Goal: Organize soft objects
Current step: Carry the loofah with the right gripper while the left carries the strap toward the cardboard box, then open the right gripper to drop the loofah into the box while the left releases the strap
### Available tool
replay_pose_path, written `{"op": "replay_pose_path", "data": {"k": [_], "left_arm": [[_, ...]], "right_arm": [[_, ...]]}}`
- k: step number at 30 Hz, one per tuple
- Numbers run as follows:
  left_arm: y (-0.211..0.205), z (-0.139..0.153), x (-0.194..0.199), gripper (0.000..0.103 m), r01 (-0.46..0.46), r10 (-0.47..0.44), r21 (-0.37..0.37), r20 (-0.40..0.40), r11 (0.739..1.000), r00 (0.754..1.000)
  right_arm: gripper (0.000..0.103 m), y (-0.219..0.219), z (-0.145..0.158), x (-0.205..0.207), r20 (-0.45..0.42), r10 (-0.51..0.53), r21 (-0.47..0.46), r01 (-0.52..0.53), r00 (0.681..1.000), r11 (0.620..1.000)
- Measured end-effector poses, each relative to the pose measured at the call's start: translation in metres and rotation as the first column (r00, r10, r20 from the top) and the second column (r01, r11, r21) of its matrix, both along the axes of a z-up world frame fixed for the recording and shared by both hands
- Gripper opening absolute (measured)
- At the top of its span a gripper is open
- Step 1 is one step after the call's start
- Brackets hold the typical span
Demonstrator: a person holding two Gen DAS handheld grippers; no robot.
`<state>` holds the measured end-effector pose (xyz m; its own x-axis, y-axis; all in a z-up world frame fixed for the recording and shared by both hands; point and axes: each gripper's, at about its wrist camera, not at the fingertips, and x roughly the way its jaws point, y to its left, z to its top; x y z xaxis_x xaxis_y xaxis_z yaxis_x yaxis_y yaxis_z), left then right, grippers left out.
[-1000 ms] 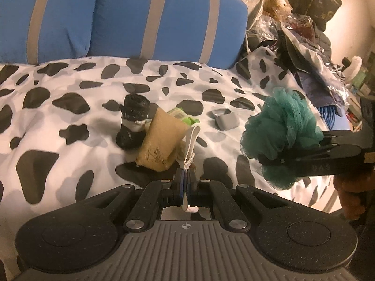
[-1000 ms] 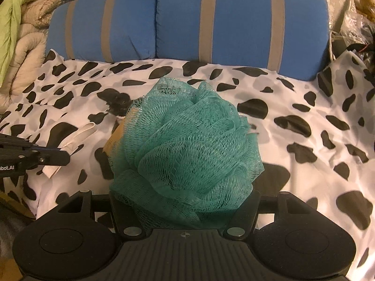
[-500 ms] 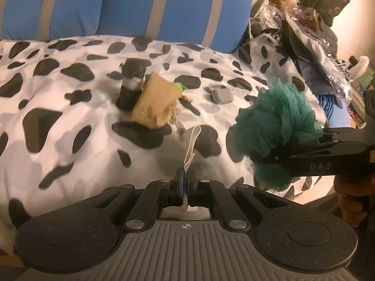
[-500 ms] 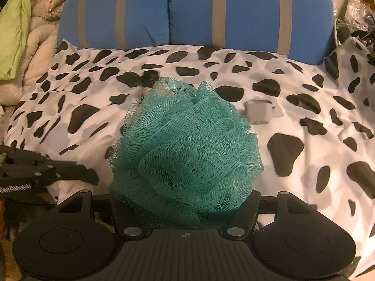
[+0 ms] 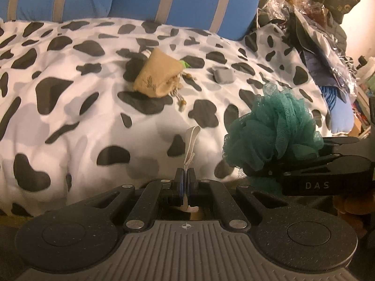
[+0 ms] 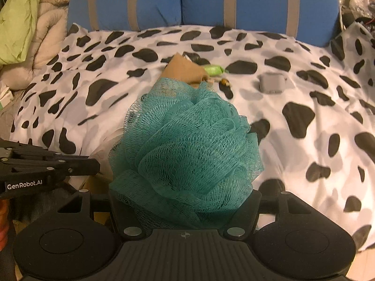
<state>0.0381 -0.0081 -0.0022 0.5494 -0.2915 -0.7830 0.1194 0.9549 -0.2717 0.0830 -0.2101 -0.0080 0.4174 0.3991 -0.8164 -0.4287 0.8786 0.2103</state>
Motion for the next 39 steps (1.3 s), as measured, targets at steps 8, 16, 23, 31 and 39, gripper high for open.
{"op": "replay_pose_path", "data": {"k": [8, 16, 23, 31, 39], "left_arm": [[-0.007, -0.008, -0.012, 0.003, 0.013, -0.013, -0.003, -0.121, 1.000, 0.993], [-0.007, -0.015, -0.015, 0.005, 0.019, -0.028, -0.047, -0.195, 0.999, 0.980], [-0.015, -0.014, -0.013, 0.055, 0.039, -0.044, -0.030, -0.199, 0.999, 0.979], [-0.011, -0.012, -0.011, 0.059, -0.030, 0.034, 0.024, -0.181, 0.999, 0.983], [0.006, -0.011, -0.008, 0.059, -0.146, 0.161, 0.096, -0.172, 0.985, 0.972]], "right_arm": [[0.067, 0.005, -0.004, -0.021, -0.055, 0.047, -0.022, -0.048, 0.997, 0.999], [0.069, 0.003, -0.010, -0.032, -0.099, 0.050, -0.048, -0.055, 0.994, 0.997], [0.070, -0.001, -0.014, -0.032, -0.128, 0.037, -0.060, -0.045, 0.991, 0.997], [0.070, 0.000, -0.018, -0.033, -0.150, 0.057, -0.074, -0.069, 0.987, 0.995], [0.100, 0.015, -0.026, -0.038, -0.194, 0.122, -0.116, -0.146, 0.973, 0.983]]}}
